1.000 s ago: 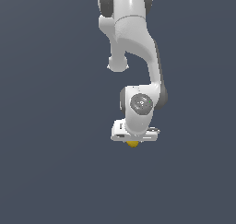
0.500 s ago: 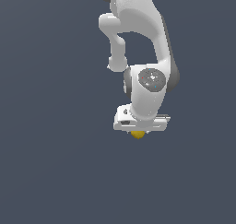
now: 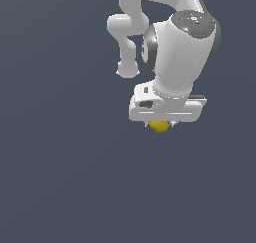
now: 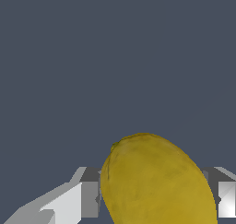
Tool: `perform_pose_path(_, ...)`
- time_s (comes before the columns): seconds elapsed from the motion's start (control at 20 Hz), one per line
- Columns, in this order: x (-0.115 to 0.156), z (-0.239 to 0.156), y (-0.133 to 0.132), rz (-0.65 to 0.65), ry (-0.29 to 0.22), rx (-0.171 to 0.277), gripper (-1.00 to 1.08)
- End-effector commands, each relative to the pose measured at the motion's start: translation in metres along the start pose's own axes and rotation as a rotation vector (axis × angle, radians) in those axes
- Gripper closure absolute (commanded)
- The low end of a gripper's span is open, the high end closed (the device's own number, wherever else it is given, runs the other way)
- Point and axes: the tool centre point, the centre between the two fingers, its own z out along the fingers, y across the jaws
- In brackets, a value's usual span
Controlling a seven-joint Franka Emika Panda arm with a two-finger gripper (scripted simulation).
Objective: Pick up the object and move it to a goal position.
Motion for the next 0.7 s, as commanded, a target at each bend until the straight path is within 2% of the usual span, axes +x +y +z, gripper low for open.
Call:
perform_pose_path(0.0,-0.002,-0.029,-0.005,0.0,0.0,0.0,1.08)
perform_pose_path(0.3,-0.005,-0.085,-0.014,0.0,0.0,0.0,1.08)
perform_pose_path(0.65,-0.005,-0.121,-0.02,0.0,0.0,0.0,1.08)
